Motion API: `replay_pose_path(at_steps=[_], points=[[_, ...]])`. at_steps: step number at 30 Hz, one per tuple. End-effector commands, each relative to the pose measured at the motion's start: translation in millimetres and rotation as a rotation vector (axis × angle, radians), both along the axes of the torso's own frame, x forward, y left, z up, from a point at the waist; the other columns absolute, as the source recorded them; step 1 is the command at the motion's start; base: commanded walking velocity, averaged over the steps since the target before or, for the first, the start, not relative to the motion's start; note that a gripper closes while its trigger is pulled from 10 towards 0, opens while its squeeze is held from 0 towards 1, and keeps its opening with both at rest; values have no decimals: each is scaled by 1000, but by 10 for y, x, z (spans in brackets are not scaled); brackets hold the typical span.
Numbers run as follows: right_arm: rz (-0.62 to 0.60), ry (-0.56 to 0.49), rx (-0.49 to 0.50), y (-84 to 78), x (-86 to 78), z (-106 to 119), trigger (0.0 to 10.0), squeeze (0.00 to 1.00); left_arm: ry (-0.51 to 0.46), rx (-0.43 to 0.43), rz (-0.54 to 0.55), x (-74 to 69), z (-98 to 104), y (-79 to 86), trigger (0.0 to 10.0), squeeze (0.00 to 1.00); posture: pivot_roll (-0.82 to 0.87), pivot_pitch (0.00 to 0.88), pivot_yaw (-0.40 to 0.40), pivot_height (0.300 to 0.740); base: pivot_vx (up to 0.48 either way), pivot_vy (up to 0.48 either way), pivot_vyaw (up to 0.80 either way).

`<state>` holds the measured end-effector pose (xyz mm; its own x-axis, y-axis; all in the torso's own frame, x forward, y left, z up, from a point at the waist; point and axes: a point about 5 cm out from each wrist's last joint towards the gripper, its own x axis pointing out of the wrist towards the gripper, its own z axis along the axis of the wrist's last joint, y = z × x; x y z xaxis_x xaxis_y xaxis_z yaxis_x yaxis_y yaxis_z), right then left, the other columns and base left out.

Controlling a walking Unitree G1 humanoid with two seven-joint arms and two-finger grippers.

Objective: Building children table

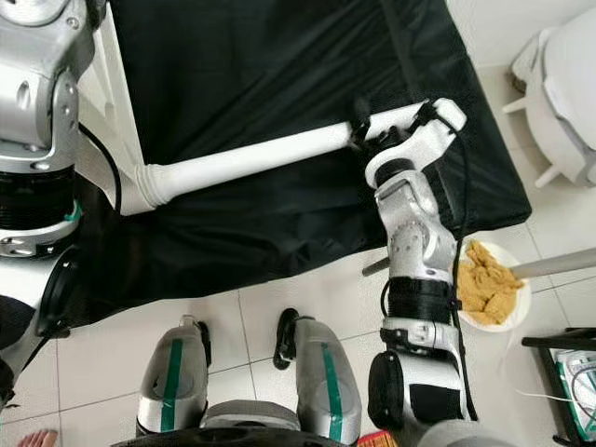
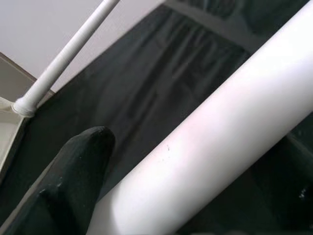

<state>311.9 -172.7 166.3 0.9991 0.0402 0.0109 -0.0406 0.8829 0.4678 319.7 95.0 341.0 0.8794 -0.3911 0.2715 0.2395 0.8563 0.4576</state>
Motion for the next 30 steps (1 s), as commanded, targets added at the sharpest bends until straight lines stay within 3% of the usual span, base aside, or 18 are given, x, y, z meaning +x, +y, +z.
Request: replay_pose_path(at_steps=[1,2,4,5,7,8,9,11,14,16,19,22,26,28,29,30], points=[[1,149,-175,-67,-98,-158,10000,0,11,31,-18,-27,-22,-17,10000,0,142,167,-64,740,0,0,0],[60,90,-245,-80,-135,73,10000,0,21,32,-25,-36,-37,-2,10000,0,133,171,-56,740,0,0,0],[60,90,-245,-80,-135,73,10000,0,21,32,-25,-36,-37,-2,10000,0,133,171,-56,740,0,0,0],[100,51,-305,-82,-171,223,10000,0,28,31,-31,-42,-46,7,10000,0,133,171,-56,740,0,0,0],[144,111,-260,-94,-215,247,10000,0,33,41,-36,-54,-68,17,10000,0,131,172,-55,740,0,0,0],[127,220,-195,-166,-228,162,10000,0,39,50,-35,-62,-89,32,10000,0,131,172,-55,740,0,0,0],[127,220,-195,-166,-228,162,10000,0,39,50,-35,-62,-89,32,10000,0,131,172,-55,740,0,0,0],[89,430,-43,-221,-290,-37,10000,0,47,60,-30,-77,-104,60,10000,0,133,177,-51,740,0,0,0],[103,483,-2,-184,-338,-87,10000,0,46,59,-27,-85,-94,72,10000,0,133,177,-51,740,0,0,0],[201,531,26,-52,-438,-141,10000,0,34,51,-26,-101,-63,83,10000,0,137,182,-50,740,0,0,0],[247,601,-27,-3,-533,-268,10000,0,38,38,-15,-95,-52,104,10000,0,137,183,-50,740,0,0,0],[267,620,-5,18,-558,-310,10000,0,41,43,-9,-92,-59,118,10000,0,136,186,-48,740,0,0,0],[336,670,113,86,-632,-342,10000,0,42,48,3,-92,-63,149,10000,0,133,187,-46,740,0,0,0],[456,628,95,120,-693,-222,10000,0,41,51,10,-88,-59,173,10000,0,125,187,-40,740,0,0,0],[456,628,95,120,-693,-222,10000,0,41,51,10,-88,-59,173,10000,0,125,187,-40,740,0,0,0],[614,546,40,146,-791,-65,10000,0,44,55,12,-85,-62,195,10000,0,119,189,-29,740,0,0,0]])
